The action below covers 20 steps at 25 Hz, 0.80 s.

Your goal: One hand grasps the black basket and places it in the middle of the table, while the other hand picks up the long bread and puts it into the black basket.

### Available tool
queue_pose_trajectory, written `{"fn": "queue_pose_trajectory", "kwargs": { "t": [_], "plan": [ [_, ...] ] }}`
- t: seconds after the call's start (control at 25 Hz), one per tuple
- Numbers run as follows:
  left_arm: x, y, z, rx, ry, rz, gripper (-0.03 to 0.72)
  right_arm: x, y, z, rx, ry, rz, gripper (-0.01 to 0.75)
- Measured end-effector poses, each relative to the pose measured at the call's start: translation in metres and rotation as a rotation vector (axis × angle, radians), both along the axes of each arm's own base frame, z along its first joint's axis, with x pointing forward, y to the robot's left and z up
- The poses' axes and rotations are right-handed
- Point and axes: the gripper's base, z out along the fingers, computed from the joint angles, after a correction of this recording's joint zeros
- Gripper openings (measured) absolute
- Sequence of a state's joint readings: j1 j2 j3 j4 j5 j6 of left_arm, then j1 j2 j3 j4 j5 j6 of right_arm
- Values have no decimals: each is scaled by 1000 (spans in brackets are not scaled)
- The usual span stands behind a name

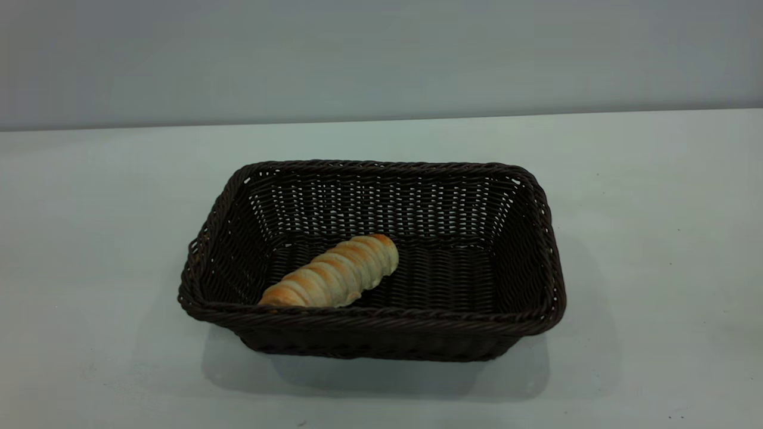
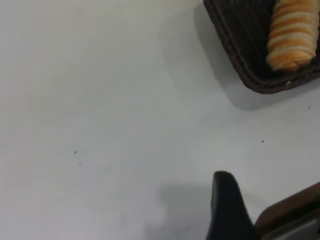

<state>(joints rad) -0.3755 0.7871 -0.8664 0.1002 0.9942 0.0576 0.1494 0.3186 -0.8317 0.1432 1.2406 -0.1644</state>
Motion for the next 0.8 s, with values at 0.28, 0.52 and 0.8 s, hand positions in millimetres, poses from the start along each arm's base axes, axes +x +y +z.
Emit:
{"fn": "queue_pose_trajectory", "kwargs": {
  "t": [0.28,0.52,0.8],
  "plan": [
    [-39,15,-15,-36,-96,-4,476,3,-2,-25,-64,48,17,512],
    [-54,21,-25,-45,-117,-3,476,10,-2,-51,-89,136,13,512],
    [-59,24,-29,-26,-68,4,474,17,-1,-75,-97,187,10,511]
  ]
}}
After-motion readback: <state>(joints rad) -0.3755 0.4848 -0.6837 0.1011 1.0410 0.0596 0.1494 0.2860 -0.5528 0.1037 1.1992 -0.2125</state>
